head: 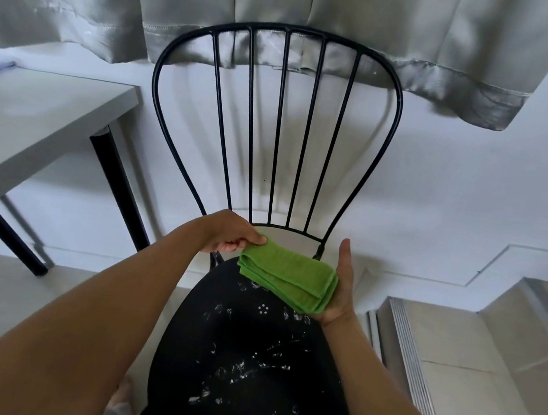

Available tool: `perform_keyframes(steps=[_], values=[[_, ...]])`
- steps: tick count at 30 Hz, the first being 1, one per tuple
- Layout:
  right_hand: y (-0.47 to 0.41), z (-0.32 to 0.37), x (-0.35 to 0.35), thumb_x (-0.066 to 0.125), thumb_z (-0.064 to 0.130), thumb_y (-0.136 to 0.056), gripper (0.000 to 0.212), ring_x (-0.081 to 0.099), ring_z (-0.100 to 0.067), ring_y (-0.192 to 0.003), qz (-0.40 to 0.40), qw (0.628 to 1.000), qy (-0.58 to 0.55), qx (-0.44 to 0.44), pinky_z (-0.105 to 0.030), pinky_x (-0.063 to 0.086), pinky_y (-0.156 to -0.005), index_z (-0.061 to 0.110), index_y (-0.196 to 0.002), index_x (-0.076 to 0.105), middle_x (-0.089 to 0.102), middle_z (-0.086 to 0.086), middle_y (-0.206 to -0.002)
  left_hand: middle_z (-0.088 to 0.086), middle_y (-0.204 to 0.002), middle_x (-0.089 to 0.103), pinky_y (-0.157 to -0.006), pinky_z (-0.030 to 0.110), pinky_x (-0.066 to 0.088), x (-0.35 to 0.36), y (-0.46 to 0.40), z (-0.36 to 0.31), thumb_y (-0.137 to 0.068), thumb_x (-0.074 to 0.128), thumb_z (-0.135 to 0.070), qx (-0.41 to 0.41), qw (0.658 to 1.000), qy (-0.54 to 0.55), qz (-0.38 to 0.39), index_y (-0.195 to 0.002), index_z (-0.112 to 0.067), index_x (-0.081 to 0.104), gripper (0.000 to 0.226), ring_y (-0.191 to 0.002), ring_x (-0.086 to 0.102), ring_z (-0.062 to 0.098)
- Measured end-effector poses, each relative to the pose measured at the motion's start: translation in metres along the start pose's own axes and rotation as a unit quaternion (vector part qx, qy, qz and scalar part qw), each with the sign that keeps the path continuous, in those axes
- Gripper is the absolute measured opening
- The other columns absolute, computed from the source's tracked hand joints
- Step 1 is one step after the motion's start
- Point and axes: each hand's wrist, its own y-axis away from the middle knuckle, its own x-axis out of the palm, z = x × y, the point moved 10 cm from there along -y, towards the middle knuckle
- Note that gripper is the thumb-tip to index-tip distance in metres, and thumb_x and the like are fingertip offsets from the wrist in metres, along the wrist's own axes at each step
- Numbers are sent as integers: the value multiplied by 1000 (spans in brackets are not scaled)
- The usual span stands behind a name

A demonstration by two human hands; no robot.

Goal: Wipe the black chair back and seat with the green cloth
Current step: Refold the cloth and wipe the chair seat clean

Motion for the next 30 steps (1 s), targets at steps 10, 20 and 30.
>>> perform_keyframes(steps=[10, 20, 30], values=[[13, 52, -63, 67, 80, -51, 116, 53, -38, -124, -91, 992, 67, -62, -48, 39, -107, 5, -137, 46, 52, -23, -137, 1, -162, 7, -120, 37, 11, -8, -15, 111, -102, 18, -38, 92, 869, -472, -113, -153, -23, 7, 55, -149, 7, 21], [-24, -15, -102, -19, 79, -66, 92, -25, -17, -142, -160, 439, 884, -23, -46, -10, -119, 30, -145, -22, -29, 2, -154, -9, -159, -7, -123, 35, 8, 3, -26, 170, -77, -25, -64, 176, 853, -477, -117, -150, -29, -5, 84, -148, -5, 11], [-103, -58, -50, 7, 62, -93, 79, -25, -25, -142, -204, 382, 900, -49, -43, -11, -118, 11, -147, -17, -23, -13, -155, -8, -160, -1, -121, 29, 2, 3, -21, 165, -86, -13, -56, 201, 854, -458, -143, -151, -25, 3, 74, -146, -7, 8]])
